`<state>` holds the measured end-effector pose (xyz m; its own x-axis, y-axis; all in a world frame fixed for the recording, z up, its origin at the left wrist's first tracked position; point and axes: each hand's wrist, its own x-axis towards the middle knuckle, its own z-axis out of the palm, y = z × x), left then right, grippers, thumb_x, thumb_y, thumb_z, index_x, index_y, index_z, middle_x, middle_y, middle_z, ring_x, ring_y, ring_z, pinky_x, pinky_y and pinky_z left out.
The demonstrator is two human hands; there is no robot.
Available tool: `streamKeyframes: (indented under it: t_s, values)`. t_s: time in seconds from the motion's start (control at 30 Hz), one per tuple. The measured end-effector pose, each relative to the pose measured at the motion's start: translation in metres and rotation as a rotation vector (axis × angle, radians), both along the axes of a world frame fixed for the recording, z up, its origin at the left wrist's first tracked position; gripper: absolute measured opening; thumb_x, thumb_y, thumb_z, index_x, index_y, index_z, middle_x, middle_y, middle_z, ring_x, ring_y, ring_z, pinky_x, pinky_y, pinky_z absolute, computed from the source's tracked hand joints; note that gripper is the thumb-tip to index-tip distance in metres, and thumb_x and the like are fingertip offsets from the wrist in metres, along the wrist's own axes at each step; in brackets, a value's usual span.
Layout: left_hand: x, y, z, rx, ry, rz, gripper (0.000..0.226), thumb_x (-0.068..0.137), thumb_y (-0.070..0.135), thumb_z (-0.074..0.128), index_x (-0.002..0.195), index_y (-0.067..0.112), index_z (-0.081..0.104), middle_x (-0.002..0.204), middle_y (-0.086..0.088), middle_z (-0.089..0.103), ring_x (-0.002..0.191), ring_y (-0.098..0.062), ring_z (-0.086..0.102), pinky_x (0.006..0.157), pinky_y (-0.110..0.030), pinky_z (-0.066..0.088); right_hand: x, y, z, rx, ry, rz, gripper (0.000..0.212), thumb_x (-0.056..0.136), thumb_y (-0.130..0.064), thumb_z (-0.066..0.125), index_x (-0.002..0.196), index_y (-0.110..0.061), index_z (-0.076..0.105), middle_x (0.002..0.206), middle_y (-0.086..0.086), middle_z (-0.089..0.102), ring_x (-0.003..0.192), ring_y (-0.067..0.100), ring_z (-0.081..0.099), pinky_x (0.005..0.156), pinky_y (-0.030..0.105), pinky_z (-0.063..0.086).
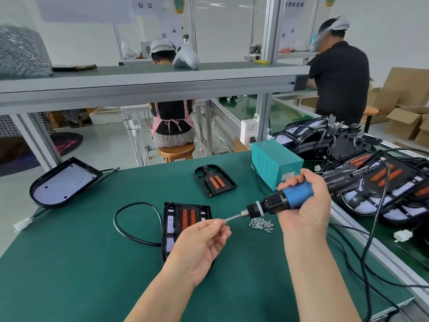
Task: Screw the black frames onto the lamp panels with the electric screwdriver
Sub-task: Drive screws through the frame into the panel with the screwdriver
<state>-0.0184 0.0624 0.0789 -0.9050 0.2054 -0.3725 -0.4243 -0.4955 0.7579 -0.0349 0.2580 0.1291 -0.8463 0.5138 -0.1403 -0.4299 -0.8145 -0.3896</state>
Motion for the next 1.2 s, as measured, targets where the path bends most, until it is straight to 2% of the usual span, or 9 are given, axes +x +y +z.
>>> streamKeyframes:
  t_s: [0.1,0.3,0.63,0.73,0.83,0.93,1.1,1.2]
  values:
    - [-0.001,0.0,0.002,0.02,-0.004,-0.001,0.022,0.094,-0.002,0.06,0.078,-0.002,0.075,0.077,-0.016,0.071,0.065,-0.017,0.071,0.055,-0.019,0.057,0.001,-0.003,-0.001,0.066,-0.008,-0.051,0.019,0.088,-0.01,0.069,0.077,-0.017,0.056,0.066,-0.005,0.055,0.056,0.011,0.053,0.061,0.024,0.048]
    - [-0.002,0.004,0.003,0.027,-0.009,-0.006,0.01,0.095,-0.003,0.059,0.097,-0.009,0.067,0.077,-0.015,0.07,0.064,-0.016,0.07,0.055,-0.019,0.057,0.001,-0.003,0.003,0.064,-0.002,-0.062,0.017,0.087,-0.011,0.071,0.08,-0.017,0.057,0.067,-0.005,0.057,0.056,0.01,0.055,0.06,0.024,0.049]
    - [0.004,0.006,0.006,0.028,-0.025,0.02,0.01,0.094,-0.004,0.06,0.098,-0.011,0.065,0.076,-0.016,0.07,0.063,-0.016,0.069,0.055,-0.019,0.057,0.003,-0.009,-0.001,0.142,-0.048,-0.075,0.018,0.088,-0.013,0.071,0.074,-0.018,0.06,0.068,-0.005,0.056,0.058,0.01,0.055,0.061,0.024,0.05]
    - [0.008,0.012,0.003,-0.014,0.036,0.109,0.008,0.093,-0.006,0.06,0.094,-0.01,0.067,0.076,-0.016,0.071,0.066,-0.017,0.071,0.058,-0.018,0.057,0.004,-0.015,-0.001,0.141,-0.06,-0.092,0.012,0.088,-0.014,0.071,0.088,-0.015,0.059,0.071,-0.004,0.058,0.059,0.01,0.056,0.062,0.023,0.051]
    - [0.012,0.017,-0.001,-0.015,0.098,0.191,0.011,0.093,-0.008,0.058,0.09,-0.009,0.068,0.08,-0.016,0.07,0.07,-0.019,0.072,0.061,-0.019,0.057,0.005,-0.023,-0.004,0.224,-0.086,-0.154,0.019,0.092,-0.02,0.07,0.104,-0.013,0.057,0.075,-0.003,0.063,0.066,0.011,0.063,0.065,0.022,0.054]
    - [0.014,0.017,-0.003,0.004,0.157,0.209,0.01,0.094,-0.007,0.057,0.092,-0.008,0.068,0.082,-0.016,0.07,0.072,-0.019,0.072,0.064,-0.019,0.057,0.005,-0.03,-0.007,0.299,-0.137,-0.238,0.021,0.094,-0.027,0.069,0.106,-0.015,0.058,0.072,-0.004,0.066,0.069,0.012,0.067,0.064,0.021,0.056]
    - [0.017,0.008,-0.008,-0.204,0.267,0.141,0.011,0.091,-0.004,0.065,0.099,0.002,0.071,0.091,-0.017,0.075,0.084,-0.025,0.075,0.074,-0.022,0.058,-0.004,-0.031,-0.003,0.216,-0.165,-0.242,0.021,0.092,-0.021,0.073,0.102,-0.013,0.057,0.066,-0.006,0.062,0.061,0.012,0.062,0.062,0.025,0.054]
    - [0.011,-0.009,-0.006,-0.46,0.381,0.091,0.029,0.09,0.007,0.071,0.113,0.026,0.07,0.096,-0.003,0.077,0.09,-0.016,0.074,0.079,-0.02,0.056,-0.014,-0.031,-0.001,0.198,-0.155,-0.229,0.018,0.091,-0.018,0.073,0.097,-0.013,0.056,0.066,-0.004,0.06,0.058,0.013,0.057,0.059,0.025,0.052]
